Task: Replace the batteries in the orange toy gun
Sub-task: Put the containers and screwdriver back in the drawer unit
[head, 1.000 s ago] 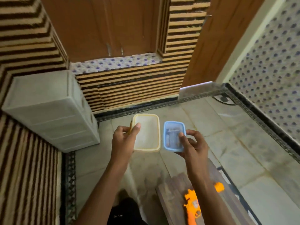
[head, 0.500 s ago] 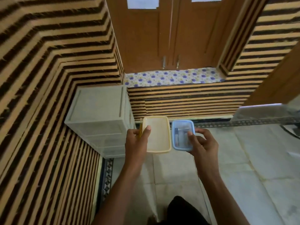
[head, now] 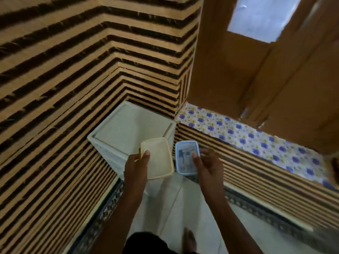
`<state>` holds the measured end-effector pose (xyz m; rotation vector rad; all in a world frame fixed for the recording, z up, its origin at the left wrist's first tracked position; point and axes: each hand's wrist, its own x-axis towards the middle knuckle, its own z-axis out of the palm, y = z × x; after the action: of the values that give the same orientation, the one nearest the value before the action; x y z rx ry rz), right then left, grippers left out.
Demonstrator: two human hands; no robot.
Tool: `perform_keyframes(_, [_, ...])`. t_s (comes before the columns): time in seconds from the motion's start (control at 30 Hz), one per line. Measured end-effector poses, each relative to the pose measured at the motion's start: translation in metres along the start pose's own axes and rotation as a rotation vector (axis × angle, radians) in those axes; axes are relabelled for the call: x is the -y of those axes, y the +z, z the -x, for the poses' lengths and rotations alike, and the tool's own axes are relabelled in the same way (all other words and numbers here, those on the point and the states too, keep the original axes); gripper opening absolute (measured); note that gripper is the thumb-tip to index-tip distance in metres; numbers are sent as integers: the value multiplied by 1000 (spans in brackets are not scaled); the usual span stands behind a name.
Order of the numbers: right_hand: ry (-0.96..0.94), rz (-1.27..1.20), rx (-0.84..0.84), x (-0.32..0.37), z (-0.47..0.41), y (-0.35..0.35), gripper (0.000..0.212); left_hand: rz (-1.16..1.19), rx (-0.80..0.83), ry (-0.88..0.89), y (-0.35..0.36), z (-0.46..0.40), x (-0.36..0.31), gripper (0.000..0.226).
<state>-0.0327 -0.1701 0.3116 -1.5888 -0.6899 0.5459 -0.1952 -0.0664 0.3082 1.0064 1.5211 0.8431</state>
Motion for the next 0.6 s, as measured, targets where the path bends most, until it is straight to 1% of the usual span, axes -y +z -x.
perform_keyframes(0.03, [0, 9, 36, -4, -20, 3, 11, -3, -28, -20, 8, -9, 1, 56])
perform_keyframes(0.07, [10, 24, 93, -12, -45, 8, 10, 22, -57, -45, 17, -22, 1, 52])
perform_keyframes(0.13, [12, 52, 168, -26, -80, 20, 11, 57, -89, -89, 28, -42, 7, 36])
perform_keyframes(0.17, [24, 65, 204, -35, -100, 28, 11, 72, -127, -111, 33, -56, 10, 33])
perform_keyframes(0.23, [41, 104, 263, -52, -136, 46, 14, 94, -194, -157, 41, -84, 17, 34])
perform_keyframes(0.3, [25, 184, 324, -71, -170, 69, 17, 61, -231, -183, 48, -114, 23, 38])
perform_keyframes(0.37, [15, 256, 382, -86, -196, 89, 13, 11, -266, -194, 55, -140, 32, 44])
perform_keyframes(0.47, [39, 359, 430, -106, -237, 129, 7, 4, -327, -231, 68, -177, 29, 49])
perform_keyframes(0.53, [39, 418, 433, -113, -254, 148, 7, -16, -335, -267, 77, -192, 24, 46])
perform_keyframes(0.6, [18, 472, 451, -120, -274, 170, 7, -36, -336, -320, 86, -212, 22, 37])
